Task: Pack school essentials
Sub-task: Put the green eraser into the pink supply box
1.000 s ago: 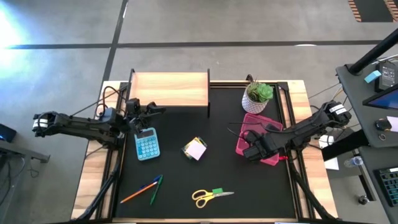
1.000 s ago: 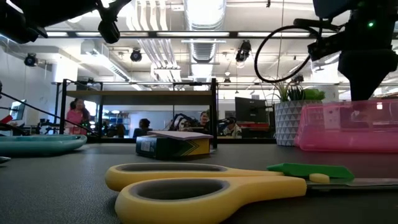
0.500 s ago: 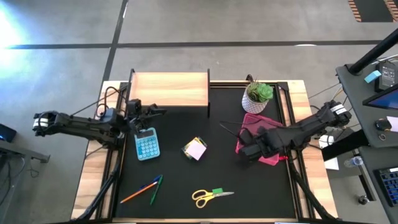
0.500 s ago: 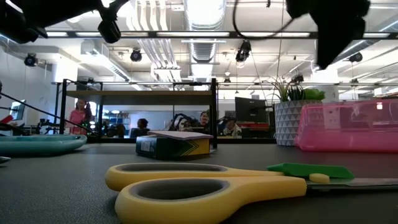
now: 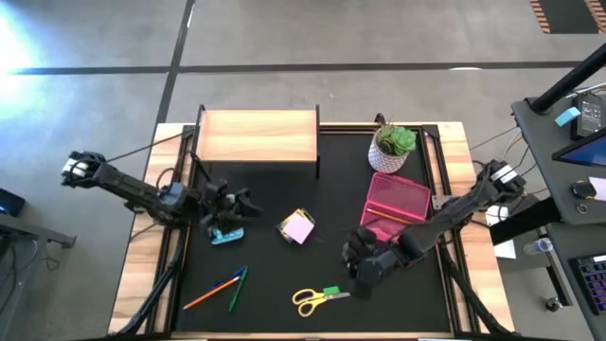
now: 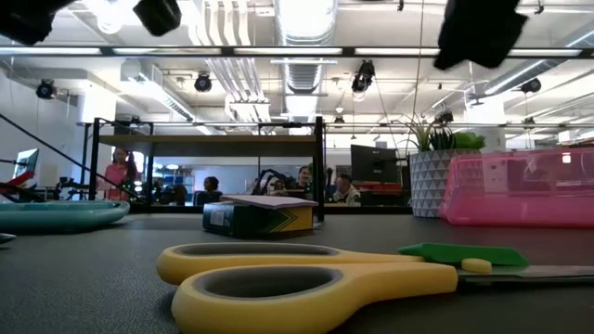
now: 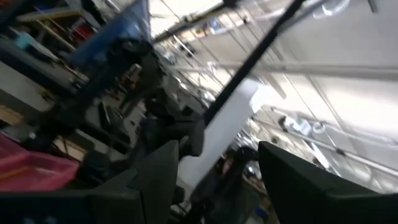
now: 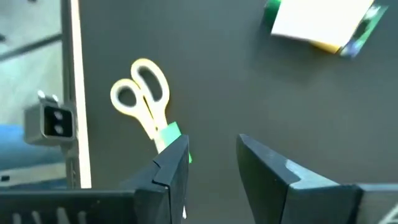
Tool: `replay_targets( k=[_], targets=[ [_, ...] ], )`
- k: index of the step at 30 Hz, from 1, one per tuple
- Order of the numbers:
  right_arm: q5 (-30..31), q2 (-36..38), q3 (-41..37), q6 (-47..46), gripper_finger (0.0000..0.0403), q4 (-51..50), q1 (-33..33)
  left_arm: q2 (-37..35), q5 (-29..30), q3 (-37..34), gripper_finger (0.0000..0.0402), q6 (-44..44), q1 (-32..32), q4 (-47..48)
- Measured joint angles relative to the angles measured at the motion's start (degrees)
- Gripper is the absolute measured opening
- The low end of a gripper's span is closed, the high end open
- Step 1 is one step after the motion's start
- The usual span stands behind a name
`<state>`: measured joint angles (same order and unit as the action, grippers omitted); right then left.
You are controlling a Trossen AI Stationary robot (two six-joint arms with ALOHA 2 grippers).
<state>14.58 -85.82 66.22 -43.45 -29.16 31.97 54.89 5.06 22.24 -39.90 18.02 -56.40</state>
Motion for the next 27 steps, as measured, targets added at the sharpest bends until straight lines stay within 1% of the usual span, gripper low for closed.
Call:
replay_targets(
  k=[2,6,9,12,15,17,20,23,27],
  targets=[
    [-0.8,-2.1,0.2,-1.9,0.0126,0.1,0.5,2.3,0.1,1.6,0.0205,0.2,1.8,-0.1],
    [-5.6,-6.6,1.6,-6.7,0.0127,1.2,0.5,6.5,0.4,4.6,0.0205,-0.3,4.9,1.3],
    [-6.1,-10.0,3.6,-8.0,0.0132,1.3,0.8,7.8,-0.1,6.9,0.0205,-2.0,7.4,5.6],
    [-8.0,-13.0,6.3,-8.3,0.0146,1.2,0.8,7.5,-0.2,9.1,0.0205,-4.7,10.4,12.5],
    [-10.4,-15.5,9.0,-6.4,0.0169,1.2,0.8,6.5,-0.1,11.1,0.0205,-4.8,13.3,16.9],
    [-10.6,-17.1,10.9,-4.2,0.0184,1.2,0.8,5.7,0.0,12.1,0.0205,-4.4,14.8,17.7],
    [-10.6,-19.2,13.0,1.7,0.0203,1.4,1.0,4.7,0.1,12.3,0.0205,-2.6,16.3,17.9],
    [-10.6,-21.3,13.7,5.6,0.0211,1.2,1.0,3.7,0.9,12.3,0.0205,-1.7,17.3,18.0],
    [-10.6,-23.3,13.6,6.6,0.0211,0.5,1.0,3.1,2.5,12.3,0.0205,-1.7,18.2,18.0]
  ],
)
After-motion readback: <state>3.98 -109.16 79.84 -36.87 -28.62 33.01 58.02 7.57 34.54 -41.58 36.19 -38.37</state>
